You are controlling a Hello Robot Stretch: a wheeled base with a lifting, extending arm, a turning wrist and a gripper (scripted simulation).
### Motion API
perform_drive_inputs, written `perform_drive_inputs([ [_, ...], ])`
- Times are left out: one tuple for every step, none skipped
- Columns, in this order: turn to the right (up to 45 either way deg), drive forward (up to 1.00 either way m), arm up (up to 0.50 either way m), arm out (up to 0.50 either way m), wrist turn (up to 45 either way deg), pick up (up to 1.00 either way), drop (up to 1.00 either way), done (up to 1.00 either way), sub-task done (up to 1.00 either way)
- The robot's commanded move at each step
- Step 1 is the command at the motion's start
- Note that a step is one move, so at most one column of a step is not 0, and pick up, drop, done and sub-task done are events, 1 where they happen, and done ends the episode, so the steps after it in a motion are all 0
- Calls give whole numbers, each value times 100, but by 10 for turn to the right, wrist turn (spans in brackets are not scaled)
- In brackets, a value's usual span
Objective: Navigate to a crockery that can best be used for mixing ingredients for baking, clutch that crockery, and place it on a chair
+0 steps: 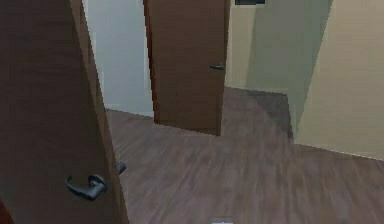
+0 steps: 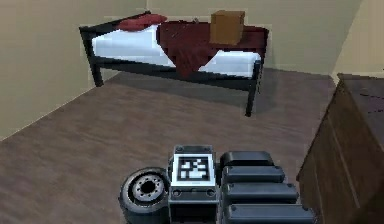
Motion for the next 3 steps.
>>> perform_drive_inputs([
  [0,55,0,0,0,0,0,0,0],
  [-210,0,0,0,0,0,0,0,0],
  [0,30,0,0,0,0,0,0,0],
])
